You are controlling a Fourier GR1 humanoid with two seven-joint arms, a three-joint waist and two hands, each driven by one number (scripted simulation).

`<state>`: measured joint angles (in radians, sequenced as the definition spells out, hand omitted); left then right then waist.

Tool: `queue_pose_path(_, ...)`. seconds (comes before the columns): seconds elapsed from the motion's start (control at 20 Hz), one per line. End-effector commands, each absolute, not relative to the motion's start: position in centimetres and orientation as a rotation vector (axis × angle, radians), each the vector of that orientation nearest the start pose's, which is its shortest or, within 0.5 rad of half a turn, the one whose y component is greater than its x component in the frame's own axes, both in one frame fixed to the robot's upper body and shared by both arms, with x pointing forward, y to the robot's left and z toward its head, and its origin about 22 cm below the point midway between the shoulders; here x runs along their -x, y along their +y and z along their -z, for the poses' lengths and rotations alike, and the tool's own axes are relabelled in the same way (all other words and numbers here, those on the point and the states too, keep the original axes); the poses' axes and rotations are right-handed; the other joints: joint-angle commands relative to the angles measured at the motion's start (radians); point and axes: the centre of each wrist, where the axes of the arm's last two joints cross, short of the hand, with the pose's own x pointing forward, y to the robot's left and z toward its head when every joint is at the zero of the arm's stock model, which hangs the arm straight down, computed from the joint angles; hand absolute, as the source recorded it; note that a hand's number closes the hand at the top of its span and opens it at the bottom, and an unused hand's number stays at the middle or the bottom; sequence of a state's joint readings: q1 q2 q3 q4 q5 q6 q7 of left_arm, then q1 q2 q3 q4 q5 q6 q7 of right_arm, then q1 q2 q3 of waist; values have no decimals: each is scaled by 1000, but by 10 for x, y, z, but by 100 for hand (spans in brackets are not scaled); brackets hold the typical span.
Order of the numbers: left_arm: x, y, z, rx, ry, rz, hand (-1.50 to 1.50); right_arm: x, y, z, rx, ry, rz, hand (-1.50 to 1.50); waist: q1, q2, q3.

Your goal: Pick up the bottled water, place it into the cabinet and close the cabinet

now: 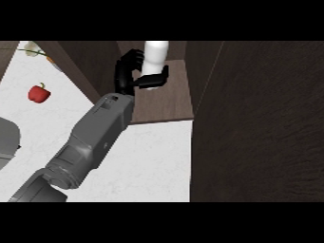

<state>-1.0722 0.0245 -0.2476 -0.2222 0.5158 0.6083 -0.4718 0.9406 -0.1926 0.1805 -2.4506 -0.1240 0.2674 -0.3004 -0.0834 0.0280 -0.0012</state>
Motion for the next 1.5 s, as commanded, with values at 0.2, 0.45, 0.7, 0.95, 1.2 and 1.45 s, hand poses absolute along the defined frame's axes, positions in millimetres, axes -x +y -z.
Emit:
queue_pose_path(0.2, -433, 135, -27, -520, -1708, 60, -150, -41, -256, -113, -187, -1892, -119, -150, -18, 11, 0)
queue_pose_path(0.45, -436, 117, -36, -601, -1739, 54, -150, -39, -251, -107, -231, -1881, -111, -150, -36, 9, 0)
queue_pose_path(0.7, -444, 126, -51, -473, -1742, 77, -150, -41, -252, -105, -269, -1865, -137, -150, -33, 17, -1)
queue_pose_path(0.95, -443, 110, -58, -245, -1884, -2, -150, -34, -253, -116, -244, -1849, -139, -150, -10, 2, -2)
queue_pose_path(1.2, -445, 104, -67, -58, -1920, -15, -150, -38, -253, -112, -266, -1866, -141, -150, 16, -5, 0)
queue_pose_path(1.45, -442, 93, -64, -43, -1923, -13, -150, -31, -246, -113, -252, -1834, -108, -150, 36, -18, 0)
